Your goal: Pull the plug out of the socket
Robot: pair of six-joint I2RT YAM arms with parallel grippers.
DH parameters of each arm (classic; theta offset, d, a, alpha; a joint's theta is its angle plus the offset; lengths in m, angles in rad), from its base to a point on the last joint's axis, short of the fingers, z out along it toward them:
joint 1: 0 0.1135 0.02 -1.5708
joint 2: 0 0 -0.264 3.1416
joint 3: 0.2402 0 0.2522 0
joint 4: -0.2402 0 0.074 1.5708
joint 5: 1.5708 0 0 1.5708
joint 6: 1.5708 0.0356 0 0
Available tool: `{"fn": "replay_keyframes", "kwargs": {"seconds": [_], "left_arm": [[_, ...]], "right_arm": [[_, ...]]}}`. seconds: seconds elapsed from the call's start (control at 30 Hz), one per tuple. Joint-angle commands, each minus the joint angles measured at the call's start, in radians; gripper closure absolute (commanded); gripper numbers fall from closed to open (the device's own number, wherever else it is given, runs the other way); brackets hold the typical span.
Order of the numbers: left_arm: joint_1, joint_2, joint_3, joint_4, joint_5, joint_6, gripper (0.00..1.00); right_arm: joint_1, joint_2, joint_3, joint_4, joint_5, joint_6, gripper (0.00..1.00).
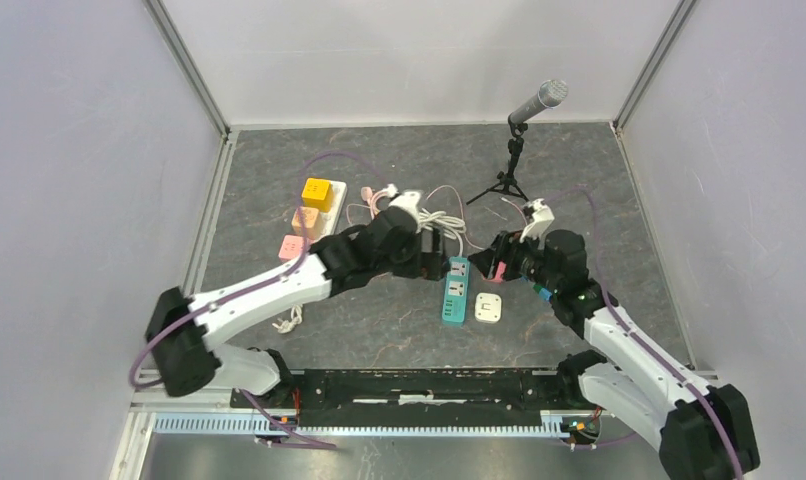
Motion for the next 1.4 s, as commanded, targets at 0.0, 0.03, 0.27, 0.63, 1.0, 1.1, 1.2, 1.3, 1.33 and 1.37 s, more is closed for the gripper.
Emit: {"fn": "replay_keyframes", "kwargs": {"seconds": [0.0,0.03,0.27,0.63,1.0,1.1,1.2,1.3,1.33,1.37], "left_arm": [[0.006,-0.217,-0.176,-0.107,-0.24,-0.026,0.0],[0.01,-0.263,-0.212,-0.118,-0.271,-0.045,0.0],[0.016,-0.621,-0.456,-0.1,-0.351,-0.139,0.0],[0.017,-0.952,-0.505,-0.27,-0.475,-0.203,0.0],[0.017,-0.976,-0.457,-0.381,-0.51,-0.244,0.0],[0.017,-0.963,-0.46,-0.38,-0.523,-0.251,0.0],[0.017,-0.941,-0.464,-0.375,-0.543,-0.268,0.0],[0.017,-0.907,-0.491,-0.333,-0.565,-0.287,0.0],[0.019,-0.888,-0.502,-0.313,-0.577,-0.304,0.0],[0.022,-0.861,-0.516,-0.292,-0.578,-0.313,0.0]], "right_arm": [[0.148,-0.012,-0.037,0.158,0.032,0.04,0.24],[0.183,0.006,-0.033,0.182,0.05,0.045,0.25],[0.414,0.241,0.131,0.234,0.305,0.026,0.26],[0.574,0.696,0.559,0.18,0.508,-0.309,0.27],[0.579,0.946,0.746,0.157,0.511,-0.394,0.34],[0.578,0.978,0.771,0.157,0.501,-0.403,0.42],[0.578,1.005,0.79,0.137,0.487,-0.415,0.47],[0.576,1.007,0.781,0.103,0.49,-0.418,0.58],[0.576,0.998,0.764,0.103,0.486,-0.415,0.62],[0.574,0.983,0.734,0.106,0.478,-0.408,0.67]]}}
